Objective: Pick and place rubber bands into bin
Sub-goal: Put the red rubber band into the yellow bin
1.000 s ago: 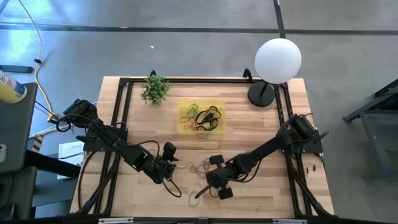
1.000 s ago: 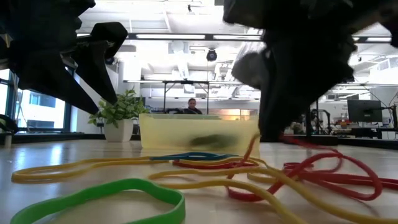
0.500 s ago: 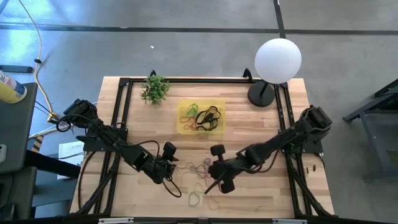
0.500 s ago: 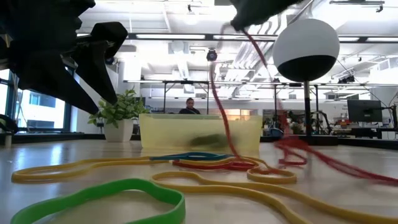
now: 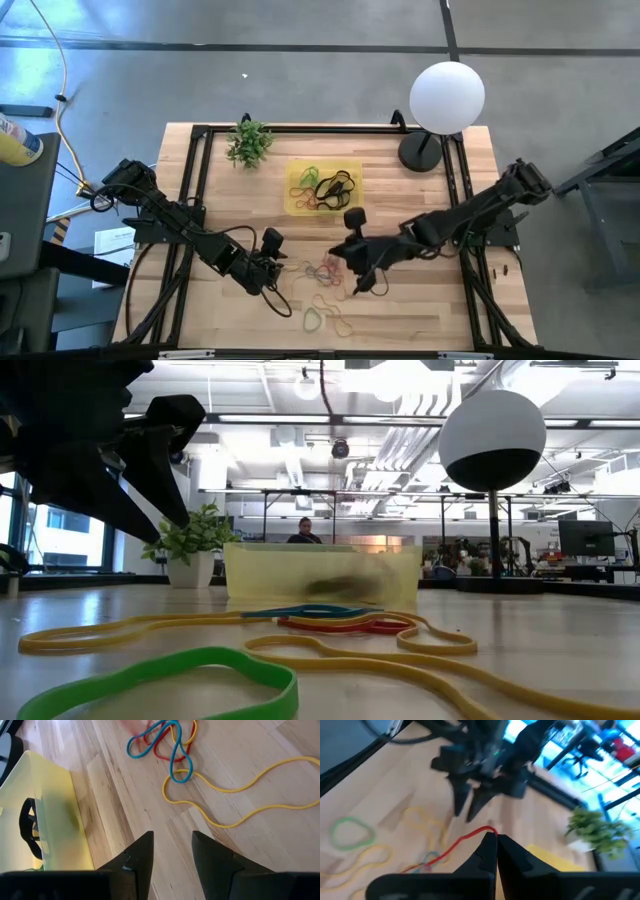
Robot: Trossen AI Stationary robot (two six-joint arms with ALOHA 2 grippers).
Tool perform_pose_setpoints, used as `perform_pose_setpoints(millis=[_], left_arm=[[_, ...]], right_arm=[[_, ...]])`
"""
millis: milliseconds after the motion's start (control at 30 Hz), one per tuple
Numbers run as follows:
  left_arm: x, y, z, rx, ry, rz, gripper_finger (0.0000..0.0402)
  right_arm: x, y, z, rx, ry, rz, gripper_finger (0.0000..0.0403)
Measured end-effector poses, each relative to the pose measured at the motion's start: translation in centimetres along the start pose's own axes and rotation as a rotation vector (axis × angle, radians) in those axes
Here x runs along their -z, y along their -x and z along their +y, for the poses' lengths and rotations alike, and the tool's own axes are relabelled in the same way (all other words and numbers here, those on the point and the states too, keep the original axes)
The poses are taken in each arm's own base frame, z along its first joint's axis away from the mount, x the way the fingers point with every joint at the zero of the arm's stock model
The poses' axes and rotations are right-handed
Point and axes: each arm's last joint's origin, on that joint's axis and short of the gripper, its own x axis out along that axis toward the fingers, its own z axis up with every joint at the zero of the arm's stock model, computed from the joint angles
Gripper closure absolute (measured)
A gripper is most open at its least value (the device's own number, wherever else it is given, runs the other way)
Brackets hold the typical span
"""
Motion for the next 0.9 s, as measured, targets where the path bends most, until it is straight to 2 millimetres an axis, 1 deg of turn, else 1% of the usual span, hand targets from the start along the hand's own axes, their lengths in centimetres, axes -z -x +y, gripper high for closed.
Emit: perform_pose_setpoints(millis=[167,233,333,533,700,800,900], left_arm=[[0.0,0.0,0.0,0.000,0.000,0.000,0.0279],[0.0,0.0,0.0,0.000,0.000,0.000,0.0279],[0.0,0.0,0.0,0.000,0.001,0.000,0.0279],[0.5,-0.2,-0.2,0.002,0.008,0.013,0.0279],[0.6,-0.2,-0.2,0.000,0.015,0.011,0.0279],[0.3,-0.2,-0.1,-0.024,0.030,-0.010,0.0279],[-0.4,-0.2,0.1,-0.041,0.035,-0.077,0.0279]], right_arm=[[-0.5,0.3,-1.5,0.060,0.028,-0.054,0.0402],[-0.8,0.3,-1.8,0.098,0.036,-0.070,0.0403],[-0.6,0.2,-2.0,0.091,0.044,-0.064,0.0403],[0.0,0.2,-1.4,0.002,0.016,-0.013,0.0403],[-0.2,0.5,-0.6,0.002,0.005,-0.020,0.0403],[0.0,-0.1,-0.4,-0.036,-0.020,-0.011,0.0403],[0.5,-1.0,-0.2,-0.046,-0.026,0.014,0.0403]])
